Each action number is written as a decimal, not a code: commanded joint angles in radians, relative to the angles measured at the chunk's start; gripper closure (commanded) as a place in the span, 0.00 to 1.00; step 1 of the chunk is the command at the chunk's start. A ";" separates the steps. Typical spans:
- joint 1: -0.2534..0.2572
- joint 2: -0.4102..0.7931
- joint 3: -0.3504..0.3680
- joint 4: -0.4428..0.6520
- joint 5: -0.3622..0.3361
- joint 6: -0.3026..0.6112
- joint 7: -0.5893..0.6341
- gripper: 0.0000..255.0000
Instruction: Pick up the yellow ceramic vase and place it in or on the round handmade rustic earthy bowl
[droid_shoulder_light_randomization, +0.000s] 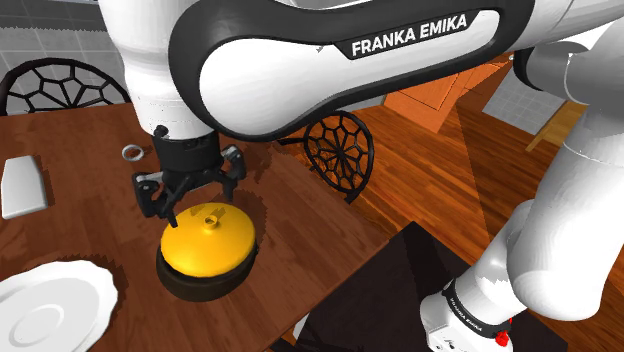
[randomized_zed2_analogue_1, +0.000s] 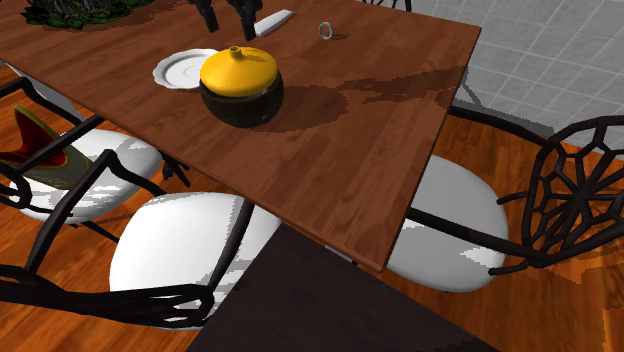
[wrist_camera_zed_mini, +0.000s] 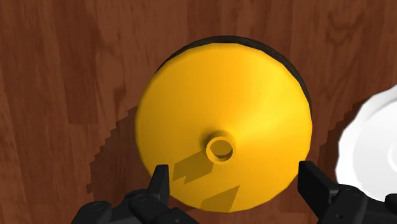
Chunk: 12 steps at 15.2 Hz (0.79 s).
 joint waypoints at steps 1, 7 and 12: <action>0.000 0.000 0.000 0.000 0.000 0.000 0.000 0.00; 0.008 -0.012 0.008 0.114 0.013 -0.123 -0.010 0.00; 0.008 -0.012 0.008 0.114 0.013 -0.123 -0.010 0.00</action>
